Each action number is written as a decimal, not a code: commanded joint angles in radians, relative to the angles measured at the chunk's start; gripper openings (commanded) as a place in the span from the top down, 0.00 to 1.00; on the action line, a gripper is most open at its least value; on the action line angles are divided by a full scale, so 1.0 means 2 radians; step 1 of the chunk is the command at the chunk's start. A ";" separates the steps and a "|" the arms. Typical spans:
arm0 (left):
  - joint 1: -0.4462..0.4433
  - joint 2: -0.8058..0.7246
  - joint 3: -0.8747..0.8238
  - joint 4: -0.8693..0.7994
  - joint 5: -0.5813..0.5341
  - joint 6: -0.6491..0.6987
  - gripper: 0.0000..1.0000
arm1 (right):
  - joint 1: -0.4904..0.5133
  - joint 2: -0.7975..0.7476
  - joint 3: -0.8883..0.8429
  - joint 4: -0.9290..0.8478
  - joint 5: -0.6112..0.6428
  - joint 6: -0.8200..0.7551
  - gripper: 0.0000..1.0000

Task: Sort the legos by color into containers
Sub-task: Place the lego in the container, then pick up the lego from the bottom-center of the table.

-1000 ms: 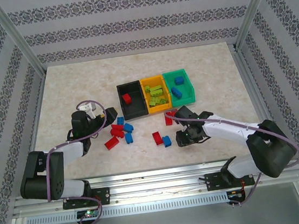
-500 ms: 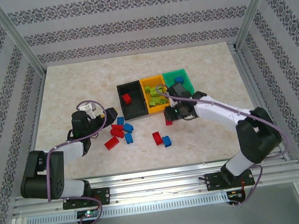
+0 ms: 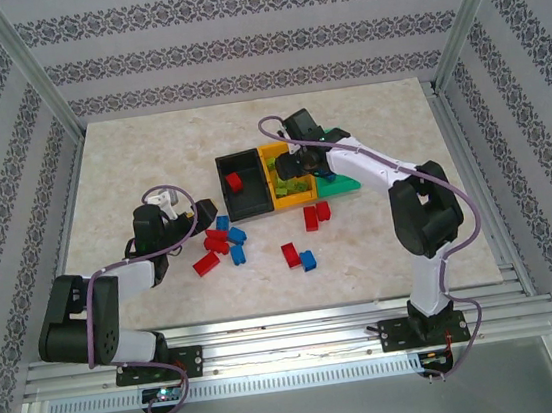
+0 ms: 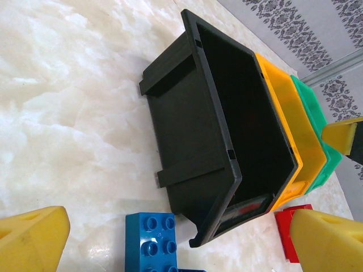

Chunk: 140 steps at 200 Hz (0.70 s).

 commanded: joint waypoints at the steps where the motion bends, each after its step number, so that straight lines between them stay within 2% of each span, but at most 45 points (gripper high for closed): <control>1: -0.005 -0.002 0.000 0.009 0.006 0.004 0.00 | -0.001 -0.031 -0.033 -0.014 0.010 -0.011 0.45; 39: -0.004 -0.007 -0.001 0.004 -0.003 0.010 0.00 | -0.002 -0.120 -0.127 -0.001 -0.015 0.010 0.45; 78: -0.004 -0.011 -0.003 0.002 -0.007 0.013 0.00 | 0.009 -0.212 -0.241 0.006 -0.069 0.028 0.44; 101: -0.005 -0.014 -0.005 0.003 -0.011 0.014 0.00 | 0.035 -0.246 -0.296 -0.013 -0.097 0.037 0.44; 140: -0.005 -0.015 -0.006 0.007 -0.006 0.009 0.00 | 0.102 -0.271 -0.348 -0.041 -0.082 0.049 0.43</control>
